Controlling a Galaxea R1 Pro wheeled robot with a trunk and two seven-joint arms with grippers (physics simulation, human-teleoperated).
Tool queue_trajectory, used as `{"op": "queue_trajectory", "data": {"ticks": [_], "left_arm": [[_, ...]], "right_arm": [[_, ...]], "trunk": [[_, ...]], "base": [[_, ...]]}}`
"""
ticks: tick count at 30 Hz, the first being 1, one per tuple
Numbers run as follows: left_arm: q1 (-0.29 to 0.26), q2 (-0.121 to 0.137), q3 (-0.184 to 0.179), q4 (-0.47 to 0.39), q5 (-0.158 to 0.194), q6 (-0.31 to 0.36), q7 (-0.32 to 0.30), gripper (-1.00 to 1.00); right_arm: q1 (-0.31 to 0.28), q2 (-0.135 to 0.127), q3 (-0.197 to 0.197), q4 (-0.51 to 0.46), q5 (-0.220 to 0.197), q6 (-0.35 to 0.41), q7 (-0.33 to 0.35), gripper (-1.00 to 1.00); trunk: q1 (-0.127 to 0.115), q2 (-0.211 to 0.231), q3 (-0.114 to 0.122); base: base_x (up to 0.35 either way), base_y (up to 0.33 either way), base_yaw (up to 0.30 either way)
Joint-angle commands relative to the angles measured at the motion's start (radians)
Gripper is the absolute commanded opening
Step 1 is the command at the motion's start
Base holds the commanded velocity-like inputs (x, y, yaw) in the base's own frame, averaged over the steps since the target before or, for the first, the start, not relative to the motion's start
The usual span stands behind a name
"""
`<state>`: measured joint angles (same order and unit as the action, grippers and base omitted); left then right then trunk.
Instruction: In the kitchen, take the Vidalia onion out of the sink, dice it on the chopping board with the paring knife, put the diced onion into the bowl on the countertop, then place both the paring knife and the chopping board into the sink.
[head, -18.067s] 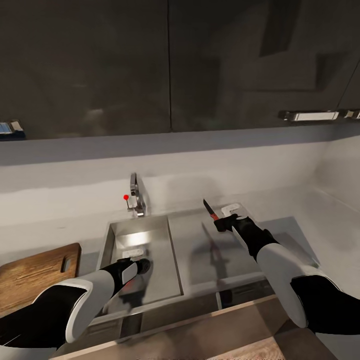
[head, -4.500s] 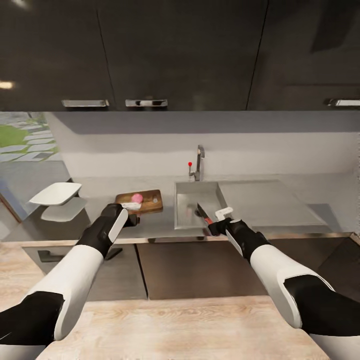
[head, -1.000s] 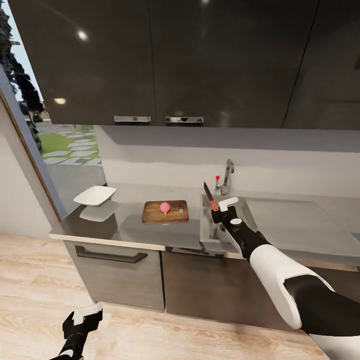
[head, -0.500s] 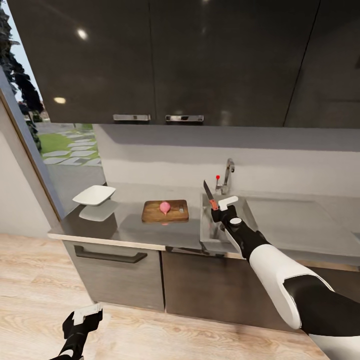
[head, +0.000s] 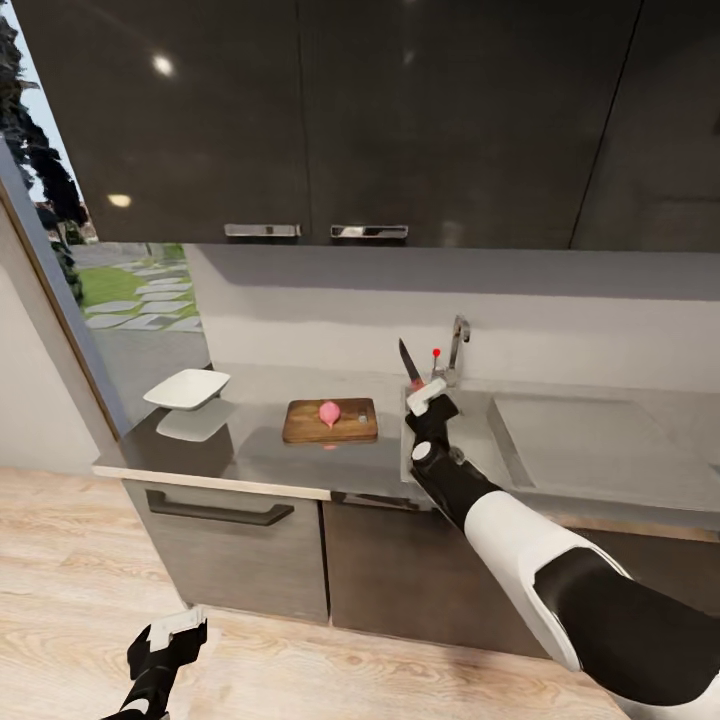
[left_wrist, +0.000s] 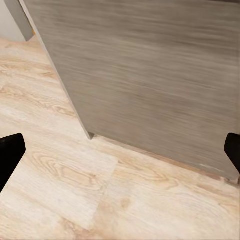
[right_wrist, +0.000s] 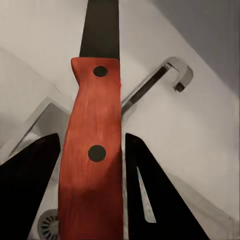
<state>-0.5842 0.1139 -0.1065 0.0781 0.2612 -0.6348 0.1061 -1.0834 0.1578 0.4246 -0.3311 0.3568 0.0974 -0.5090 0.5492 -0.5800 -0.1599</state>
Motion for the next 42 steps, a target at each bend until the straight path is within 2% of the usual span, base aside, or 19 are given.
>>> {"op": "queue_trajectory", "data": {"ticks": [1,3,4,5,8,13,16,17,18,21,24,29,31,36,42], "left_arm": [[-0.002,0.0,-0.009,0.004,0.003,-0.005,0.004,1.0],[-0.002,0.0,-0.009,0.003,0.003,-0.005,0.004,1.0],[-0.002,0.0,-0.009,0.003,0.003,-0.005,0.004,1.0],[-0.002,0.0,-0.009,0.004,0.003,-0.005,0.004,1.0],[-0.002,0.0,-0.009,0.004,0.003,-0.005,0.004,1.0],[-0.002,0.0,-0.009,0.004,0.003,-0.005,0.004,1.0],[-0.002,-0.001,-0.009,0.004,0.003,-0.005,0.004,1.0],[-0.002,-0.001,-0.009,0.004,0.003,-0.005,0.004,1.0],[-0.002,-0.002,-0.009,0.004,0.003,-0.005,0.004,1.0],[-0.002,-0.002,-0.009,0.004,0.003,-0.005,0.004,1.0],[-0.002,-0.003,-0.009,0.004,0.003,-0.005,0.004,1.0],[-0.002,-0.003,-0.009,0.004,0.003,-0.005,0.004,1.0],[-0.002,-0.003,-0.009,0.004,0.003,-0.005,0.004,1.0],[-0.002,-0.003,-0.009,0.004,0.003,-0.005,0.004,1.0],[-0.002,-0.003,-0.009,0.004,0.003,-0.005,0.004,1.0]], "right_arm": [[-0.001,0.017,0.013,0.001,0.032,0.025,-0.047,-1.0],[-0.001,0.017,0.024,0.002,0.079,0.044,-0.106,-1.0],[-0.001,0.017,0.029,0.003,0.144,0.063,-0.137,-1.0],[-0.001,0.017,0.03,0.003,0.172,0.076,-0.143,-1.0],[-0.001,0.017,0.032,0.003,0.215,0.103,-0.15,-1.0],[-0.001,0.017,0.035,0.003,0.229,0.115,-0.152,-1.0],[-0.001,0.017,0.065,0.006,0.231,0.134,-0.151,-1.0],[-0.001,0.017,0.091,0.006,0.232,0.149,-0.15,-1.0],[-0.001,0.017,0.133,0.007,0.232,0.168,-0.151,-1.0],[-0.001,0.017,0.193,0.009,0.232,0.183,-0.157,-1.0],[-0.001,0.017,0.205,0.015,0.233,0.184,-0.177,-1.0],[-0.001,0.017,0.211,0.051,0.235,0.181,-0.275,-1.0],[-0.001,0.017,0.218,0.069,0.246,0.181,-0.31,-1.0],[0.001,0.017,0.257,0.092,0.327,0.182,-0.357,-1.0],[0.068,0.017,0.267,0.095,0.371,0.182,-0.378,-1.0]], "trunk": [[0.004,-0.009,-0.005],[0.012,-0.023,-0.011],[0.016,-0.03,-0.014],[0.02,-0.037,-0.018],[0.031,-0.058,-0.027],[0.05,-0.093,-0.043],[0.062,-0.114,-0.052],[0.066,-0.121,-0.055],[0.07,-0.128,-0.058],[0.081,-0.149,-0.068],[0.093,-0.17,-0.077],[0.112,-0.205,-0.093],[0.119,-0.219,-0.099],[0.139,-0.254,-0.115],[0.162,-0.296,-0.133]], "base": [[0.0,0.0,0.0],[0.0,0.0,0.0],[0.0,0.0,0.0],[0.0,0.0,0.0],[0.0,0.0,0.0],[0.0,0.0,0.0],[0.0,0.0,0.0],[0.0,0.0,0.0],[0.0,0.0,0.0],[0.0,0.0,0.0],[0.0,0.0,0.0],[0.0,0.0,0.0],[0.0,0.0,0.0],[0.0,0.0,0.0],[0.0,0.0,0.0]]}}
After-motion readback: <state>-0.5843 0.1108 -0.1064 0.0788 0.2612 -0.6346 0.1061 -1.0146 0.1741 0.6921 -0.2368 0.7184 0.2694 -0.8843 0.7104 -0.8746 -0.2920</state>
